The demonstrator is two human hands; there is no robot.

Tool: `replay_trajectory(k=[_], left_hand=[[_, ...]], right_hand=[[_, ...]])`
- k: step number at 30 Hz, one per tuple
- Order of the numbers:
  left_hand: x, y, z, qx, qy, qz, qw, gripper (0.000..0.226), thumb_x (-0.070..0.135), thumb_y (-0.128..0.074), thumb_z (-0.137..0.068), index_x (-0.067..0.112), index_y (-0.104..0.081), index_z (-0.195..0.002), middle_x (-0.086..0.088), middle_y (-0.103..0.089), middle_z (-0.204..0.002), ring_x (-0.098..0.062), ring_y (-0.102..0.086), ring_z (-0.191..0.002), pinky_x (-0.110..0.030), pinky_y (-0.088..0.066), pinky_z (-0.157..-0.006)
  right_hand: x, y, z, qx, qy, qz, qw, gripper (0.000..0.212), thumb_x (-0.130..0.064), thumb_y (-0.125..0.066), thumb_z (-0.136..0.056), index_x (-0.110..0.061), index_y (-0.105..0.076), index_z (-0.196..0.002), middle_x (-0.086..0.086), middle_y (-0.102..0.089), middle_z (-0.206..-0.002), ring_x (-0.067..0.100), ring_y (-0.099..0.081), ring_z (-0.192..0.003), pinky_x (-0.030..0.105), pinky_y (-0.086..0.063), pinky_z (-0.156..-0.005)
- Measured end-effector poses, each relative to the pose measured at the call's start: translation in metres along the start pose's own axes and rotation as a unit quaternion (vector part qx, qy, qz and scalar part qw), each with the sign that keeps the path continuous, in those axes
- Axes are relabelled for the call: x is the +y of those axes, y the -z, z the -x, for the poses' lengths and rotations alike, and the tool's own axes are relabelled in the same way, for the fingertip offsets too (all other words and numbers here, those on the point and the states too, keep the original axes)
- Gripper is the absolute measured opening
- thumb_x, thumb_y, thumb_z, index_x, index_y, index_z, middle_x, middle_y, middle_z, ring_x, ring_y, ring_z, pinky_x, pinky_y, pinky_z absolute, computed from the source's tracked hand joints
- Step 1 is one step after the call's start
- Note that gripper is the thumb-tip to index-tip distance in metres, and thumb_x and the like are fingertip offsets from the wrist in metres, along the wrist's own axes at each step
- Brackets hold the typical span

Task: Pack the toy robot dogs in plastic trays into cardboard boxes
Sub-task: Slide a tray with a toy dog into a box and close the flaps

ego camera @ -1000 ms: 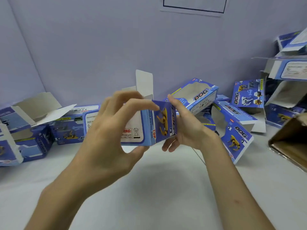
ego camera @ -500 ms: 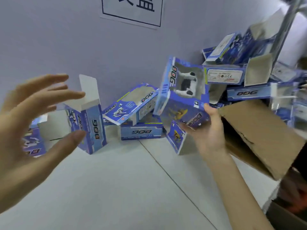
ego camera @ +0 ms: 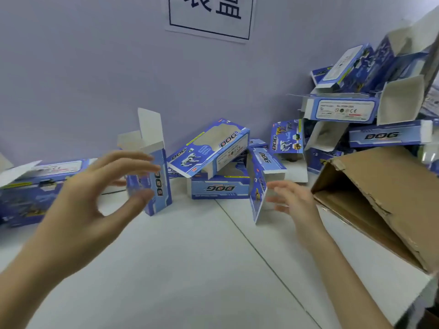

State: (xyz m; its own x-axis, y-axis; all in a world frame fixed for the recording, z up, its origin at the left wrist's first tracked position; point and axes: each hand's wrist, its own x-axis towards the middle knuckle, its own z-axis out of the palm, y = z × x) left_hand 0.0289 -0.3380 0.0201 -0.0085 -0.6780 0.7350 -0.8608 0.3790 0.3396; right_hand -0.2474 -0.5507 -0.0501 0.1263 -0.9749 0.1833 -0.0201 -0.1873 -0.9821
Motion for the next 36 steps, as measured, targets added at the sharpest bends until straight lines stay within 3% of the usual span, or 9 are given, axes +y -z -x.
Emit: replay_trajectory(k=[5, 8, 13, 16, 18, 22, 27, 31, 36], left_hand=[[0.014, 0.008, 0.005, -0.084, 0.131, 0.027, 0.987, 0.012, 0.032, -0.061, -0.095, 0.040, -0.070, -0.101, 0.022, -0.070, -0.100, -0.003, -0.065, -0.096, -0.020, -0.049, -0.084], [0.004, 0.015, 0.008, -0.217, 0.223, 0.003, 0.950, 0.016, 0.039, -0.059, -0.095, 0.040, -0.066, -0.109, 0.021, -0.067, -0.107, 0.001, -0.062, -0.099, -0.030, -0.051, -0.091], [-0.014, 0.025, 0.016, -0.355, 0.319, -0.053, 0.877, 0.035, 0.053, -0.056, -0.094, 0.044, -0.053, -0.128, 0.019, -0.059, -0.124, 0.000, -0.059, -0.105, -0.020, -0.049, -0.087], [-0.019, 0.031, 0.018, -0.334, 0.329, -0.049, 0.882, 0.037, 0.053, -0.056, -0.094, 0.042, -0.053, -0.130, 0.018, -0.059, -0.124, -0.001, -0.060, -0.106, -0.022, -0.049, -0.089], [-0.022, 0.036, 0.020, -0.316, 0.330, -0.033, 0.889, 0.036, 0.053, -0.056, -0.094, 0.043, -0.053, -0.128, 0.019, -0.059, -0.122, 0.001, -0.060, -0.105, -0.023, -0.050, -0.090], [-0.030, 0.044, 0.021, -0.236, 0.330, -0.020, 0.914, 0.027, 0.054, -0.056, -0.093, 0.046, -0.057, -0.118, 0.023, -0.062, -0.115, 0.005, -0.062, -0.095, -0.025, -0.053, -0.087], [-0.043, 0.049, 0.017, 0.087, 0.368, -0.020, 0.925, 0.023, 0.058, -0.051, -0.090, 0.039, -0.062, -0.097, 0.023, -0.066, -0.091, -0.002, -0.066, -0.085, -0.030, -0.050, -0.076], [-0.050, 0.050, 0.016, 0.219, 0.391, -0.031, 0.893, 0.038, 0.067, -0.044, -0.087, 0.038, -0.060, -0.105, 0.020, -0.065, -0.095, -0.008, -0.067, -0.084, -0.033, -0.051, -0.074], [-0.060, 0.055, 0.023, 0.178, 0.452, -0.054, 0.872, 0.050, 0.060, -0.051, -0.091, 0.025, -0.058, -0.126, 0.005, -0.063, -0.106, -0.017, -0.062, -0.095, -0.044, -0.057, -0.082]], right_hand=[[-0.044, -0.074, 0.010, -0.106, 0.093, 0.013, 0.990, 0.023, -0.004, -0.056, -0.095, -0.019, -0.073, -0.089, -0.003, -0.072, -0.090, 0.012, -0.069, -0.081, 0.020, -0.050, -0.068], [-0.061, -0.123, 0.012, -0.158, 0.161, 0.019, 0.974, 0.022, -0.003, -0.061, -0.092, -0.022, -0.072, -0.091, -0.008, -0.074, -0.092, 0.005, -0.070, -0.078, 0.017, -0.053, -0.066], [-0.062, -0.205, 0.005, -0.158, 0.351, 0.124, 0.915, 0.041, 0.000, -0.064, -0.088, -0.023, -0.063, -0.121, -0.007, -0.065, -0.114, 0.003, -0.063, -0.071, 0.009, -0.048, -0.061], [-0.058, -0.237, -0.020, -0.178, 0.385, 0.246, 0.872, 0.062, 0.003, -0.062, -0.088, -0.024, -0.047, -0.142, -0.006, -0.044, -0.147, 0.011, -0.059, -0.082, 0.020, -0.052, -0.069], [-0.052, -0.247, -0.037, -0.213, 0.343, 0.307, 0.862, 0.057, -0.003, -0.062, -0.092, -0.022, -0.043, -0.142, -0.003, -0.039, -0.148, 0.015, -0.056, -0.103, 0.021, -0.050, -0.069], [-0.044, -0.252, -0.047, -0.192, 0.323, 0.282, 0.883, 0.005, -0.017, -0.058, -0.095, -0.018, -0.055, -0.098, -0.001, -0.053, -0.111, 0.015, -0.057, -0.095, 0.016, -0.042, -0.060], [-0.052, -0.238, -0.014, -0.138, 0.366, 0.139, 0.909, 0.033, -0.041, -0.050, -0.086, -0.021, -0.047, -0.060, -0.006, -0.049, -0.076, 0.007, -0.052, -0.069, 0.011, -0.036, -0.059], [-0.055, -0.235, 0.019, -0.132, 0.431, 0.137, 0.882, 0.014, -0.016, -0.057, -0.085, -0.020, -0.053, -0.072, -0.007, -0.052, -0.075, 0.008, -0.052, -0.069, 0.008, -0.036, -0.060], [-0.063, -0.237, 0.043, -0.242, 0.430, 0.162, 0.855, 0.029, -0.004, -0.050, -0.087, -0.024, -0.059, -0.106, -0.011, -0.057, -0.089, 0.004, -0.053, -0.088, 0.008, -0.040, -0.073]])
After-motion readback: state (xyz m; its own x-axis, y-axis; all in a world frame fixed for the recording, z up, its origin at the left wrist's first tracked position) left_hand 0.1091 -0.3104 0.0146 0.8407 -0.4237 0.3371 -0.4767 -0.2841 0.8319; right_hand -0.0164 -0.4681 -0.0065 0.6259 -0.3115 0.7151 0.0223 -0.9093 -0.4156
